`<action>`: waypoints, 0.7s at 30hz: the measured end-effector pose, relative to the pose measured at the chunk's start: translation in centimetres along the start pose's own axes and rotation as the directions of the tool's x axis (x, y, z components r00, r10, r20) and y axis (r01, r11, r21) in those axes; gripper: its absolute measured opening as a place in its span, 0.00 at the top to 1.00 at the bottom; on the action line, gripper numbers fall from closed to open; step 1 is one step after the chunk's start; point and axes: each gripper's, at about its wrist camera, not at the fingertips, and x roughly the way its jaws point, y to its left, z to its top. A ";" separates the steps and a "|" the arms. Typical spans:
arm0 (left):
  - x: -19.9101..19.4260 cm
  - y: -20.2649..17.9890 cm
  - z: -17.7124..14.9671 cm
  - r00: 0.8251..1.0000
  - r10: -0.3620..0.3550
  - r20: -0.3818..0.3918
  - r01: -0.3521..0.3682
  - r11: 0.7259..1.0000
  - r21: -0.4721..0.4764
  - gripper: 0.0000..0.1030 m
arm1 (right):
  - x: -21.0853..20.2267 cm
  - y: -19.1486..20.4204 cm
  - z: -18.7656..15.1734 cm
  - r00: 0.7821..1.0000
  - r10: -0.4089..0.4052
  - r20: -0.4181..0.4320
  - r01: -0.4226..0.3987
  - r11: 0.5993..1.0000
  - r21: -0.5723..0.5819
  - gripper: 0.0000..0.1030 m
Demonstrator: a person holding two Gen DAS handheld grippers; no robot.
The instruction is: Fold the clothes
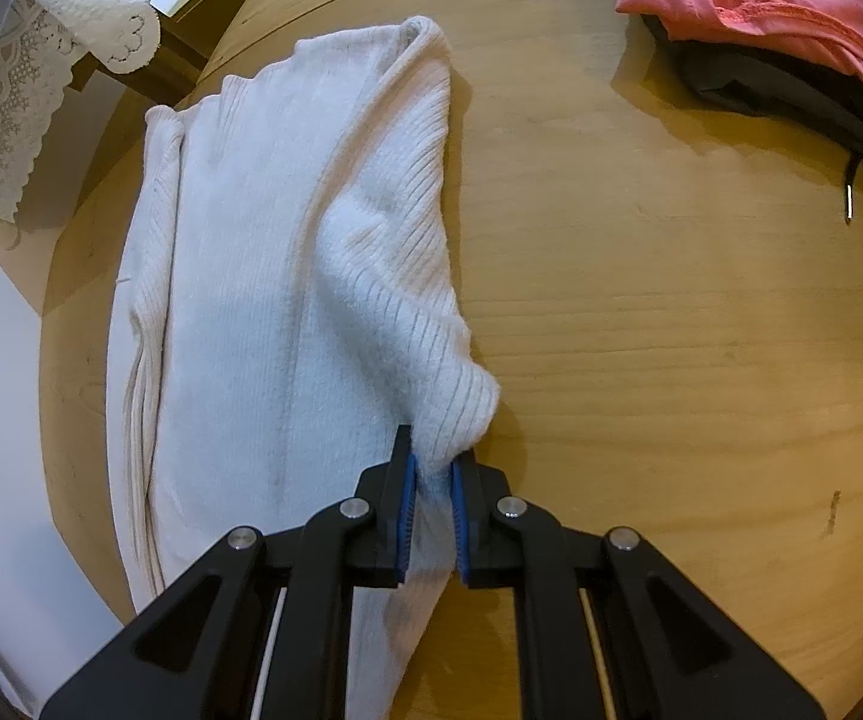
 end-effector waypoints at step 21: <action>2.3 -2.9 -0.4 0.999 0.053 -0.012 -0.050 0.985 0.167 0.76 | -1.6 2.1 7.5 0.988 0.076 0.133 -0.067 0.995 -0.069 0.89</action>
